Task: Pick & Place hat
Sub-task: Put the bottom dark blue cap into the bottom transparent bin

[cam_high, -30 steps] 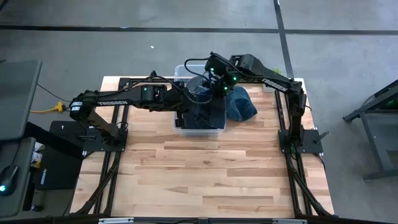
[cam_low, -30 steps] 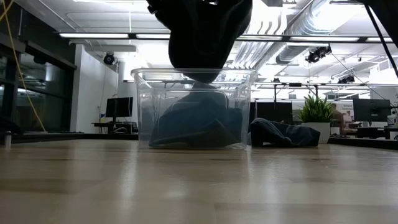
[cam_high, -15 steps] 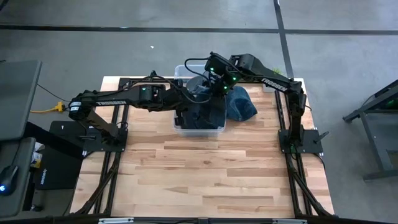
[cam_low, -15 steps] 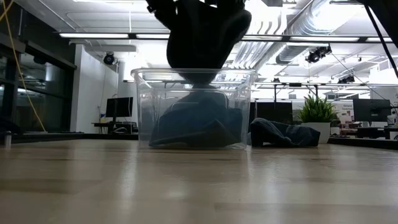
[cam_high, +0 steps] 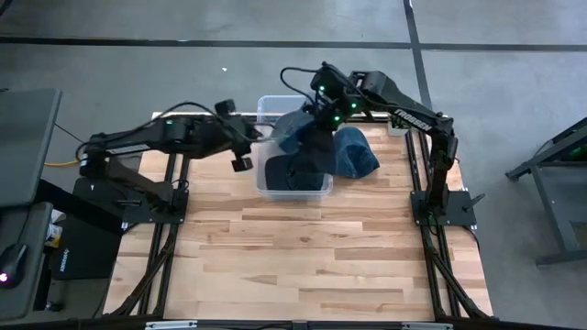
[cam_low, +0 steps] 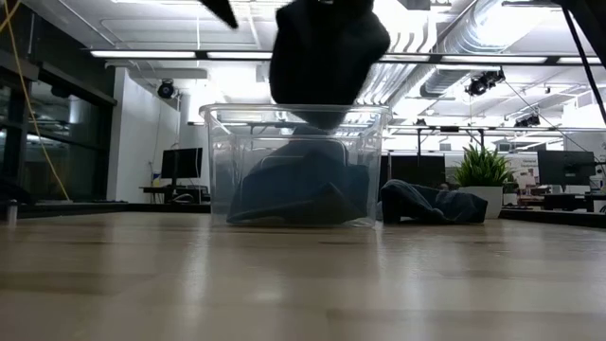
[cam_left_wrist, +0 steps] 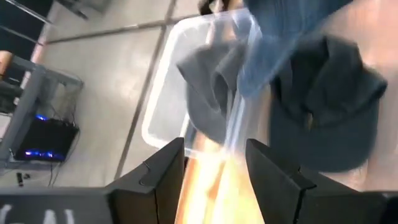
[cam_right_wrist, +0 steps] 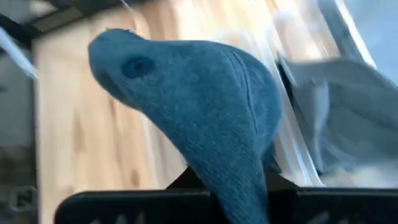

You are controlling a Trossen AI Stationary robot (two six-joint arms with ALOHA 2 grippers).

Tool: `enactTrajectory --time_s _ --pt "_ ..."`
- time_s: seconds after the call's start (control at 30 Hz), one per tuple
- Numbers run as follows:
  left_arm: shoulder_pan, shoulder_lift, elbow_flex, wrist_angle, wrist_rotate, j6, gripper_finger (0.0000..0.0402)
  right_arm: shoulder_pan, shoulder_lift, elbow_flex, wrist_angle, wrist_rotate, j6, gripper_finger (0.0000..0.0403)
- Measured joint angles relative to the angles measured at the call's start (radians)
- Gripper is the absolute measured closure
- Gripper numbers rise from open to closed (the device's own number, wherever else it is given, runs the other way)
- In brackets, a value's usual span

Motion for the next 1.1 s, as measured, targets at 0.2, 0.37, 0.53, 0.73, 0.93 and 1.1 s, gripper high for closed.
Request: enactTrajectory --time_s 0.2,0.37,0.53,0.73,0.93,1.1 --pt "0.000 -0.117 0.003 0.022 -0.016 -0.104 0.0232 0.005 -0.003 0.000 0.179 -0.136 0.073 0.0403" --pt "0.000 -0.191 0.003 0.015 -0.029 -0.157 0.0232 0.023 -0.003 0.000 0.294 -0.174 0.123 0.0403" --pt "0.000 -0.216 0.001 -0.005 -0.028 -0.182 0.0232 0.035 -0.003 0.000 0.367 -0.202 0.156 0.0403" --pt "0.000 -0.214 0.001 0.011 -0.053 -0.173 0.0232 0.035 -0.036 0.000 0.408 -0.237 0.169 0.0403" --pt "0.000 -0.214 0.001 0.104 -0.039 -0.137 0.0232 0.023 -0.123 0.000 0.417 -0.240 0.147 0.0403" --pt "0.000 -0.215 0.001 0.247 0.085 -0.057 0.0232 0.021 -0.198 0.000 0.434 -0.242 0.105 0.0402"
